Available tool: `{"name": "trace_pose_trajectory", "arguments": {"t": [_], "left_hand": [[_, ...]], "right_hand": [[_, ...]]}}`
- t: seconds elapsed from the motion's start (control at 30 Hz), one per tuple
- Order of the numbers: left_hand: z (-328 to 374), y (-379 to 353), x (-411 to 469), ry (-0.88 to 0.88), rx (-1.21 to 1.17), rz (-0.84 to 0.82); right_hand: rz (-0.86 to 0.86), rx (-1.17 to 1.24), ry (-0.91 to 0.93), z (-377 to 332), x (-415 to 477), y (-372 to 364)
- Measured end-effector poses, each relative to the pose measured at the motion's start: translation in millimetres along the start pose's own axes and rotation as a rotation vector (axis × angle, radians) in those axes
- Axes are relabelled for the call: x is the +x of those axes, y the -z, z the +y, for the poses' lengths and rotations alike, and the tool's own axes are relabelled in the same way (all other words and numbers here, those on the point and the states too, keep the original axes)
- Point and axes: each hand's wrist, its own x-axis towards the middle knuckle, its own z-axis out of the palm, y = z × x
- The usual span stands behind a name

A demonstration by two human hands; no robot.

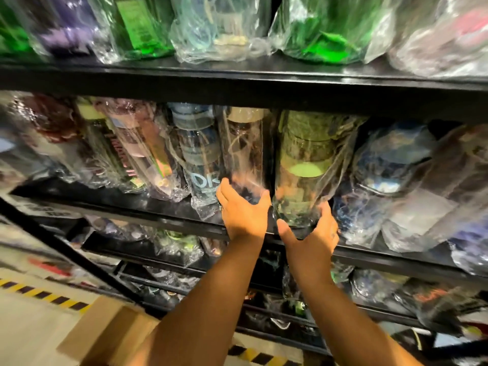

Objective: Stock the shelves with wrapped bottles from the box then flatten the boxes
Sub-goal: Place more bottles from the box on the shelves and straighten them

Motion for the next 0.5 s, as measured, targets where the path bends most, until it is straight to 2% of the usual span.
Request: {"name": "trace_pose_trajectory", "arguments": {"t": [0.3,0.5], "left_hand": [[-7.4,13.1,-13.7,-0.039,-0.115,-0.007],[-17.9,13.4,-10.6,-0.120,-0.144,0.026]], "right_hand": [[-0.079,0.015,0.025,7.4,1.4,7.4],[-0.042,-0.028,0.056,9.2,-0.3,4.3]]}}
